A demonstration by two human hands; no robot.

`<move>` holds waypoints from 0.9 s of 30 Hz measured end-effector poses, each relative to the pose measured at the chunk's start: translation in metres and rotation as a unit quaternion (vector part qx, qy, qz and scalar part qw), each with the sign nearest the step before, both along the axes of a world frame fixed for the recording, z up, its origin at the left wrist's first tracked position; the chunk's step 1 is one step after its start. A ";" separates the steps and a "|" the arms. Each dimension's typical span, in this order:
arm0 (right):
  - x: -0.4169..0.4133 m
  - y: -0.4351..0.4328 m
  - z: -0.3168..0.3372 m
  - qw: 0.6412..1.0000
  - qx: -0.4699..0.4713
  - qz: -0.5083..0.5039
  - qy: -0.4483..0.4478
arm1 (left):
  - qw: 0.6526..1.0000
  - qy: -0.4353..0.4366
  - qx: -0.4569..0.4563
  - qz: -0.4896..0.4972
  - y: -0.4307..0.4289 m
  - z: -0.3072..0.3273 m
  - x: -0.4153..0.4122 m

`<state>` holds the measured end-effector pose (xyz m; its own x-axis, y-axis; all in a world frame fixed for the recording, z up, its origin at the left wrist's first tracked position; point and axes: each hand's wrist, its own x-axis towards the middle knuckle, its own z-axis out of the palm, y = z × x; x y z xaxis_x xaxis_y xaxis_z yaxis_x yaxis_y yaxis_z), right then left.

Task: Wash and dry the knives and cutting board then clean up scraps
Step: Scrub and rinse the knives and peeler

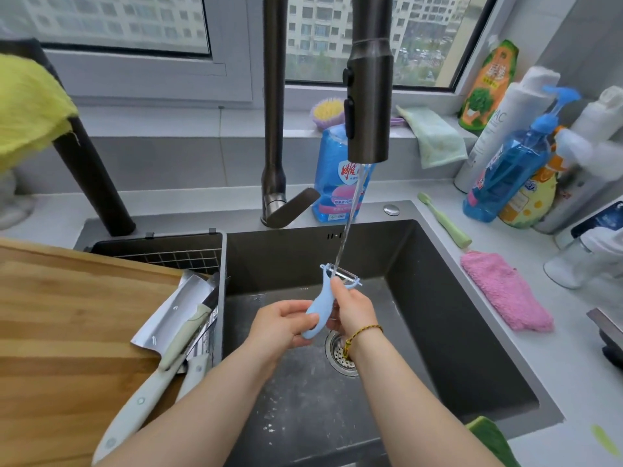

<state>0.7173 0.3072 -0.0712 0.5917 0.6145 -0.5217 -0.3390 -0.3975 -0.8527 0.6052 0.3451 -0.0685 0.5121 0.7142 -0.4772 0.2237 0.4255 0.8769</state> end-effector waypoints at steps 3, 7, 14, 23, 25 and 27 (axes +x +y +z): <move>-0.007 0.001 -0.001 0.999 -0.025 0.019 0.024 | 1.000 0.000 0.012 0.022 0.003 -0.002 -0.010; -0.022 -0.004 0.004 0.996 0.001 0.042 0.083 | 0.999 -0.003 0.026 0.043 0.002 0.002 -0.033; -0.063 -0.005 0.016 0.979 -0.031 0.195 0.049 | 0.988 0.007 0.117 0.101 0.012 0.024 -0.106; -0.134 -0.018 0.004 0.902 -0.050 0.380 -0.198 | 0.950 0.159 0.264 0.041 0.016 0.065 -0.220; -0.146 -0.020 -0.005 0.890 -0.048 0.394 -0.222 | 0.936 0.209 0.283 -0.028 0.010 0.069 -0.234; -0.151 -0.019 -0.013 0.884 -0.060 0.391 -0.248 | 0.910 0.264 0.305 -0.096 0.007 0.072 -0.242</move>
